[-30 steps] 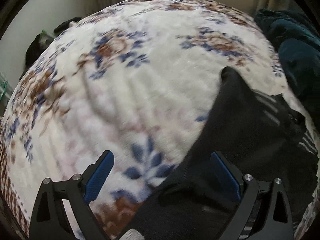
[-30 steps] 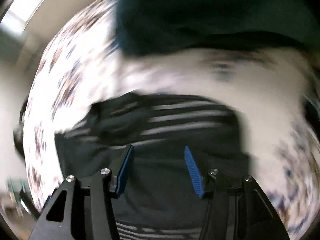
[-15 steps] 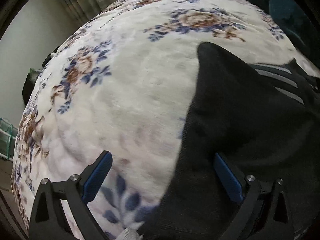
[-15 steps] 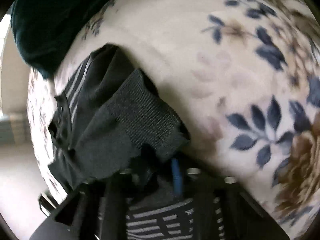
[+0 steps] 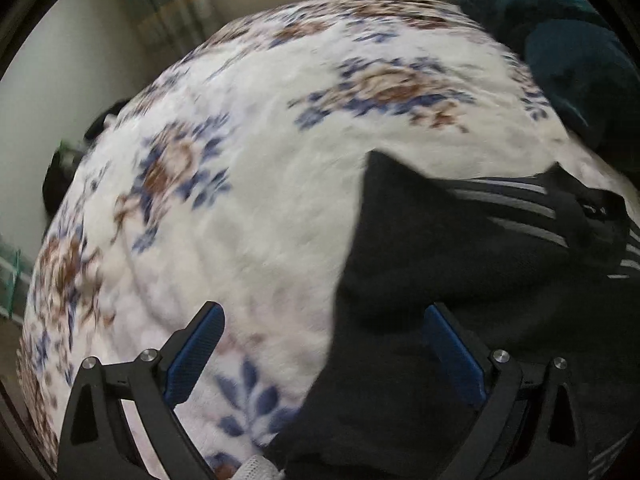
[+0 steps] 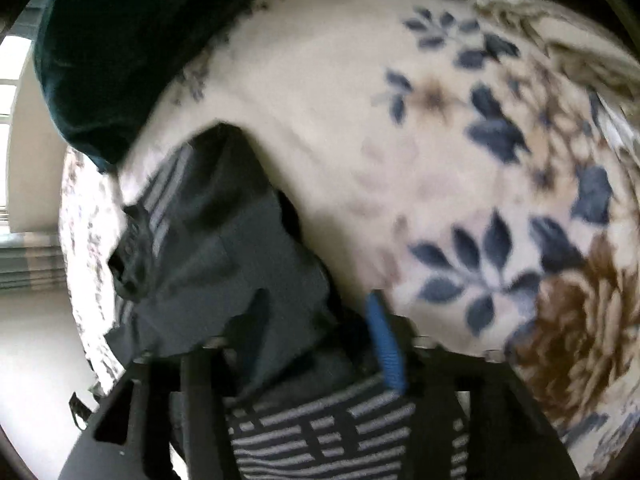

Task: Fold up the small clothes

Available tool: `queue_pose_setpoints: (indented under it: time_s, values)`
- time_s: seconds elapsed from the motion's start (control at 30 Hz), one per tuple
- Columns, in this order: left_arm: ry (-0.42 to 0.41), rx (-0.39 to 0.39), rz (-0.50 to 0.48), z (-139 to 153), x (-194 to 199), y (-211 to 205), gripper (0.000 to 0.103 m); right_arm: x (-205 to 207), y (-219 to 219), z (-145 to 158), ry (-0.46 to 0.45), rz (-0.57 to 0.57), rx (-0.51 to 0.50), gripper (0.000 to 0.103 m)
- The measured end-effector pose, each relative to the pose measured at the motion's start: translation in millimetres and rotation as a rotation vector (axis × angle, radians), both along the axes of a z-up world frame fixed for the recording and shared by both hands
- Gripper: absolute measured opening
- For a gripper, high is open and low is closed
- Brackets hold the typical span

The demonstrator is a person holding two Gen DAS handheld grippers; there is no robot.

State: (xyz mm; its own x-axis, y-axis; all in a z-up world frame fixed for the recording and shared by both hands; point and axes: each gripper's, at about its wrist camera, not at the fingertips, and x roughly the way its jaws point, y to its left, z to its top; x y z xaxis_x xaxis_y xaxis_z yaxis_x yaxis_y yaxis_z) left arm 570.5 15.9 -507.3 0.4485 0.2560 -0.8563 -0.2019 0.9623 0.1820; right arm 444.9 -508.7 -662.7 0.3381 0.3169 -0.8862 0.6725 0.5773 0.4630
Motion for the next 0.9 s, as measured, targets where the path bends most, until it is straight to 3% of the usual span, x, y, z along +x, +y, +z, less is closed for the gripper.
queue_pose_setpoints:
  time_s: [0.1,0.13,0.17,0.23,0.3,0.33,0.4,0.43,0.5,0.53,0.57,0.77,0.9]
  values:
    - [0.038,0.042,-0.012,-18,14,-5,0.103,21,3,-11,0.023,0.048,-0.009,0.058]
    - [0.074,0.058,0.007,-32,19,0,0.103,30,9,-16,0.025,0.078,-0.004,0.045]
    - [0.089,0.038,0.018,-40,19,6,0.103,40,18,-18,0.026,0.134,-0.025,0.014]
    - [0.071,-0.051,0.036,-47,17,20,0.103,53,30,-13,0.055,0.218,-0.128,0.014]
    - [0.059,-0.075,0.030,-45,13,24,0.103,61,37,-6,0.056,0.266,-0.232,0.013]
    - [0.062,-0.069,0.030,-43,12,24,0.103,64,35,-6,0.059,0.272,-0.259,0.013]
    - [0.078,-0.056,0.038,-35,7,22,0.103,67,27,-12,0.065,0.262,-0.216,0.013]
    - [0.085,-0.051,0.034,-28,1,18,0.103,69,26,-12,0.067,0.257,-0.190,0.017]
    - [0.065,-0.031,0.013,-12,-16,5,0.103,62,22,-1,0.064,0.263,-0.176,0.037]
    - [0.049,-0.024,-0.001,-6,-25,-3,0.103,55,21,8,0.049,0.264,-0.173,0.066]
    - [0.032,-0.026,-0.027,4,-38,-15,0.103,44,20,18,0.027,0.261,-0.158,0.085]
    - [0.037,-0.090,-0.167,48,-133,-102,0.103,-35,16,61,0.008,0.271,-0.075,0.095]
    - [0.128,-0.107,-0.267,52,-205,-183,0.103,-83,7,74,0.002,0.323,-0.065,0.098]
